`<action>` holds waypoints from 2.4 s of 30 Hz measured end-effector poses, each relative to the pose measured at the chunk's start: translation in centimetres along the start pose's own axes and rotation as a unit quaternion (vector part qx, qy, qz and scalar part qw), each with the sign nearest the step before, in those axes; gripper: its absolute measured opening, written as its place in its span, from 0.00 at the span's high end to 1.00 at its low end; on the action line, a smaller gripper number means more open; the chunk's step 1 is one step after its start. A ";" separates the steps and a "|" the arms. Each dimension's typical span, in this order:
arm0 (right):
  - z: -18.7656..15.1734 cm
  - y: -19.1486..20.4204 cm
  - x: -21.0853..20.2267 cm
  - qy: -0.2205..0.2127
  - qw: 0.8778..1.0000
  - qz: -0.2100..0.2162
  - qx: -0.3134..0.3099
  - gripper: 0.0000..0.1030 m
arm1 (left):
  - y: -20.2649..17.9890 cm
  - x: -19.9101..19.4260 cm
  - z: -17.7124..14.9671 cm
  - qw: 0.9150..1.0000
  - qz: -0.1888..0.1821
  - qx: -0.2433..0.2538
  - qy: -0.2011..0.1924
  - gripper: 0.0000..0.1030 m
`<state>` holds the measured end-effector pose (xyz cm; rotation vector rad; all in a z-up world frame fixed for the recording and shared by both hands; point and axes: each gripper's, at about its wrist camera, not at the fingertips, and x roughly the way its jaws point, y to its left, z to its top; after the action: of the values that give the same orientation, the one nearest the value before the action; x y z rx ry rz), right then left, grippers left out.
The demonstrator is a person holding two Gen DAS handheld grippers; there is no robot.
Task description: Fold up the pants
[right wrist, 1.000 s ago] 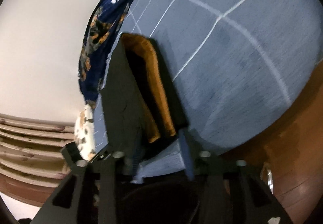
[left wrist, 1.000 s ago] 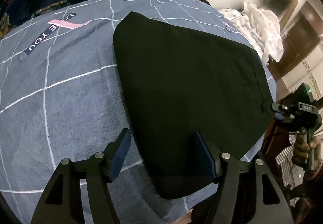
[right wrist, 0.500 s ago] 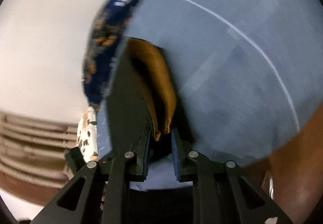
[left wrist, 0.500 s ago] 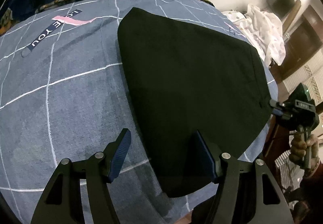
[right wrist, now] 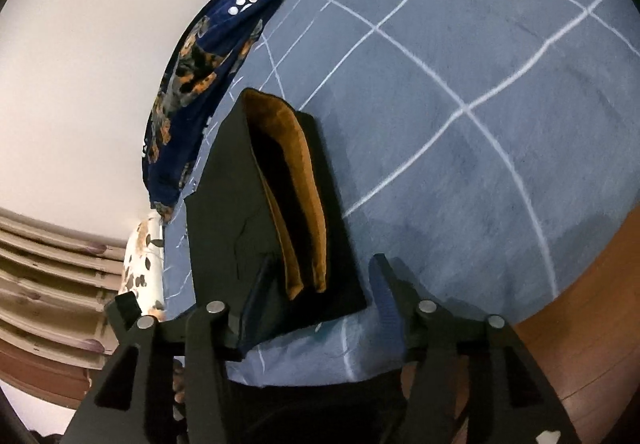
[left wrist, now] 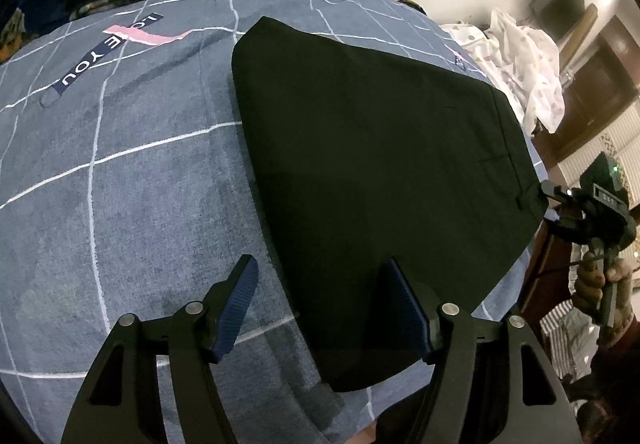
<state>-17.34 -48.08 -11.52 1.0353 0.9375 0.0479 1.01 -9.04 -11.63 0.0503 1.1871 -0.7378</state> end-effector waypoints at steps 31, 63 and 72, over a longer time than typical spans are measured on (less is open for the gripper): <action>3.6 0.9 7.4 0.124 0.986 0.073 -0.081 0.70 | 0.6 1.9 3.5 0.993 -0.110 0.025 0.016 0.34; 3.3 0.5 7.2 0.111 0.988 0.078 -0.072 0.71 | -3.1 3.2 3.7 0.993 0.034 0.115 0.013 0.33; 3.4 0.6 7.2 0.111 0.988 0.077 -0.070 0.71 | -4.0 2.7 3.5 0.987 0.062 0.149 0.004 0.52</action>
<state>-10.30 -46.95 -15.14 0.9833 1.0382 0.3593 2.18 -14.93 -11.19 0.3733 1.0619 -0.8002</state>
